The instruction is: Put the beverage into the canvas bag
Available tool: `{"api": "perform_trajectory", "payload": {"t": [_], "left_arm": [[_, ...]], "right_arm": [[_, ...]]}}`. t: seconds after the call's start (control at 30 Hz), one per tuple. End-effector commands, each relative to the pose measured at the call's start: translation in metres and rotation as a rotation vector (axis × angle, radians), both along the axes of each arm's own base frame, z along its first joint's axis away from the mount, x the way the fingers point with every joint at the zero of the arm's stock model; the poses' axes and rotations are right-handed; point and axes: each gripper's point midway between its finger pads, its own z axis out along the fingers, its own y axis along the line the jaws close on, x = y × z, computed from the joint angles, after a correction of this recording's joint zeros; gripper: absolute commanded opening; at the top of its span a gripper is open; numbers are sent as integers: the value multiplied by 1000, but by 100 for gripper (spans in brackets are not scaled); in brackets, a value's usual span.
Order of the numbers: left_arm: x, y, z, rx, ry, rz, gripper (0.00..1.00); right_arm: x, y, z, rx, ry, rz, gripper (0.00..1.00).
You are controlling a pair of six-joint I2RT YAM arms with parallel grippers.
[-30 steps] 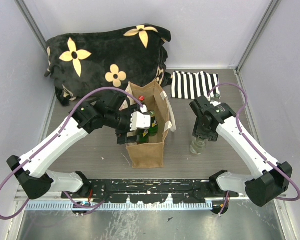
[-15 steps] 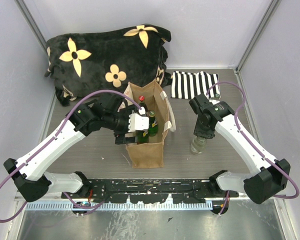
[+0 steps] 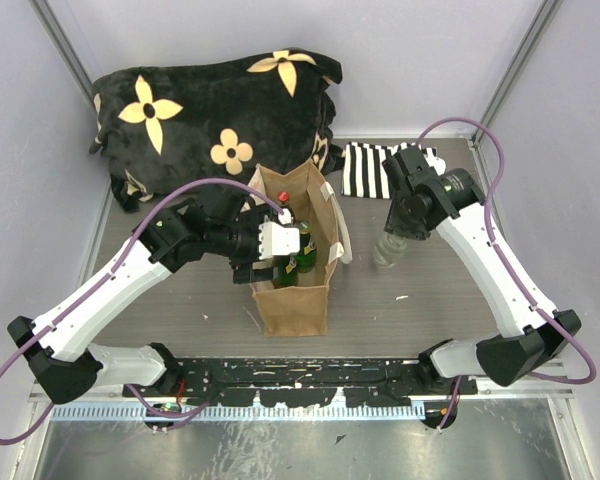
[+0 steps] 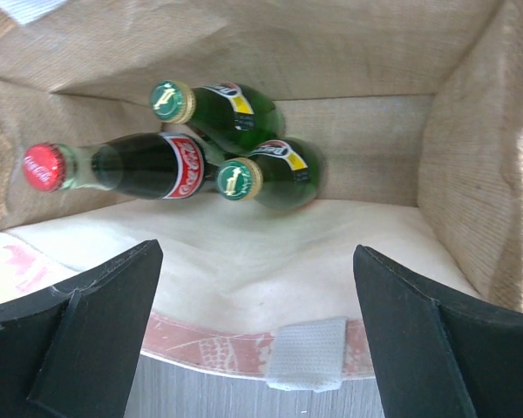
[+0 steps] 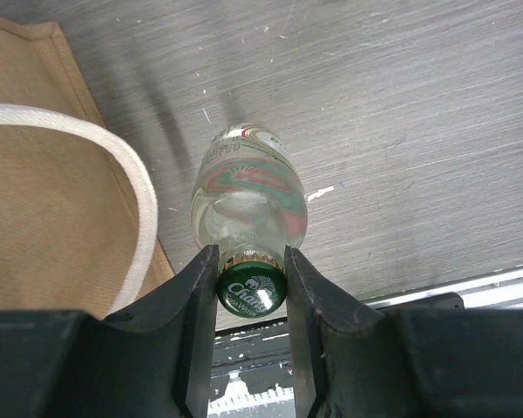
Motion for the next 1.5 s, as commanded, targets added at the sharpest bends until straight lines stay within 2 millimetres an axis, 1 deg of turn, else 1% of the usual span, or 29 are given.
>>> {"api": "perform_trajectory", "payload": {"t": [0.0, 0.07, 0.13, 0.27, 0.4, 0.5, 0.63, 0.77, 0.83, 0.93, 1.0, 1.17, 1.23, 1.4, 1.47], "left_arm": [[28, -3, 23, -84, -75, 143, 98], [39, 0, 29, -111, -62, 211, 98], [53, 1, 26, -109, -25, 278, 98], [80, 16, 35, -158, 30, 416, 98], [101, 31, 34, -193, 83, 524, 98], [108, 37, 30, -202, 109, 565, 98], [107, 38, 23, -196, 127, 577, 98], [106, 39, 17, -189, 147, 590, 98], [106, 39, 16, -187, 152, 594, 98], [107, 39, 12, -179, 158, 601, 98], [106, 40, 9, -173, 165, 606, 98], [106, 40, 4, -165, 184, 617, 98], [107, 39, 4, -166, 186, 615, 98], [102, 34, 5, -168, 184, 553, 98], [102, 33, 4, -162, 181, 543, 98]], "right_arm": [[22, 0, 47, 2, -143, 20, 1], [30, 3, 55, -1, -157, 33, 1], [38, 7, 65, -2, -174, 50, 1], [53, 14, 86, 0, -206, 82, 1], [66, 23, 107, 18, -254, 110, 1], [77, 29, 127, 37, -315, 133, 1], [94, 45, 156, 86, -423, 193, 1], [106, 62, 180, 148, -516, 257, 1], [106, 76, 196, 206, -572, 317, 1], [105, 84, 217, 255, -652, 360, 1], [103, 91, 227, 291, -682, 394, 1], [92, 104, 240, 366, -720, 454, 1], [87, 105, 243, 385, -729, 467, 1], [74, 116, 246, 434, -726, 523, 1], [70, 116, 250, 438, -741, 529, 1]]}}
